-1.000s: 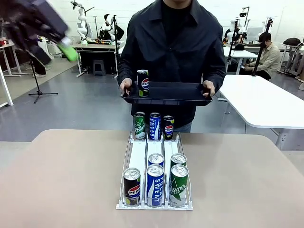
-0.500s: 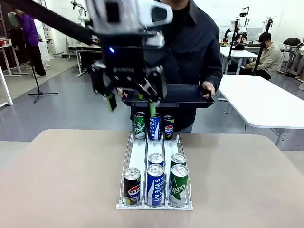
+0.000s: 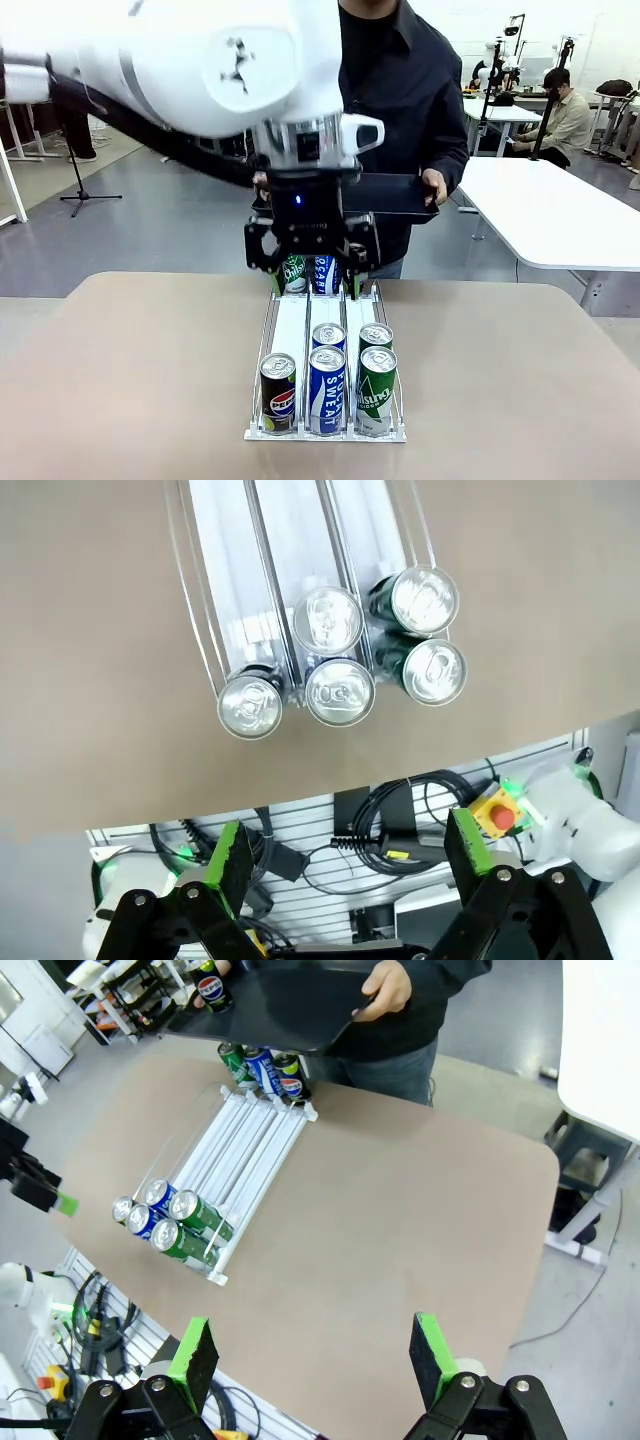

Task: Retrieve and hand over the desired beverage to the person.
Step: Pick up another can of the same type that the person held from the Automatic Can Dispenser.

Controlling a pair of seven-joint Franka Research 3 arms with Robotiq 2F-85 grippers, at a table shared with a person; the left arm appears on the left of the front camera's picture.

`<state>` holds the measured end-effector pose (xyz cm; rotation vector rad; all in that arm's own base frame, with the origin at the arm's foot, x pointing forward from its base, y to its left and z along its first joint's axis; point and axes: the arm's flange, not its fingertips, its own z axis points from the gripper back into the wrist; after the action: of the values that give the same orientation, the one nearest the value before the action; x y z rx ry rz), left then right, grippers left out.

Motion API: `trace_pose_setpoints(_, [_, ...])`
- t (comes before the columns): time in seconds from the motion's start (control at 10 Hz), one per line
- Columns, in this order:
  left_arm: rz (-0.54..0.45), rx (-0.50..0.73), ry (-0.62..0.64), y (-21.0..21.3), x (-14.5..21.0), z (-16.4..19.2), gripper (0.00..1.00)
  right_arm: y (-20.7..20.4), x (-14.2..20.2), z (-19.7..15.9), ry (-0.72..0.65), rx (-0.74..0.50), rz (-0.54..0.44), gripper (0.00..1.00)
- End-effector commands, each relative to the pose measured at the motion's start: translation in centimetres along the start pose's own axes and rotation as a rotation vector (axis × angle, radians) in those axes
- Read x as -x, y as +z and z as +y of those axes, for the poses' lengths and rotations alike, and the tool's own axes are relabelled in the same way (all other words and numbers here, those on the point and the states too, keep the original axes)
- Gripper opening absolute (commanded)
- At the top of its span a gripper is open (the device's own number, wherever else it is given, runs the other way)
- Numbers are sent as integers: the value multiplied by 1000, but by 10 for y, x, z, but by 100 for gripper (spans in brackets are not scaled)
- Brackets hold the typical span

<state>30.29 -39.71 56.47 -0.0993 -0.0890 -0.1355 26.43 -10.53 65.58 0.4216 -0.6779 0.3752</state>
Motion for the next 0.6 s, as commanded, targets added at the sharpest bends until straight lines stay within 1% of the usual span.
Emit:
trace_pose_setpoints(0.0, [32, -26, 10, -21, 9, -4, 100, -1, 0, 0, 8, -33, -10, 100])
trace_pose_setpoints(0.1, [50, -21, -9, -26, 12, -5, 100, -1, 0, 0, 8, -33, -10, 100])
trace_pose_setpoints(0.2, [54, 3, -25, -17, 12, 0, 100, -1, 0, 0, 8, -33, -10, 100])
trace_pose_setpoints(0.3, [54, -18, -16, -27, 8, -5, 100, -1, 0, 0, 8, -33, -10, 100])
trace_pose_setpoints(0.5, [54, -18, -16, -27, 8, -5, 100, -1, 0, 0, 8, -33, -10, 100])
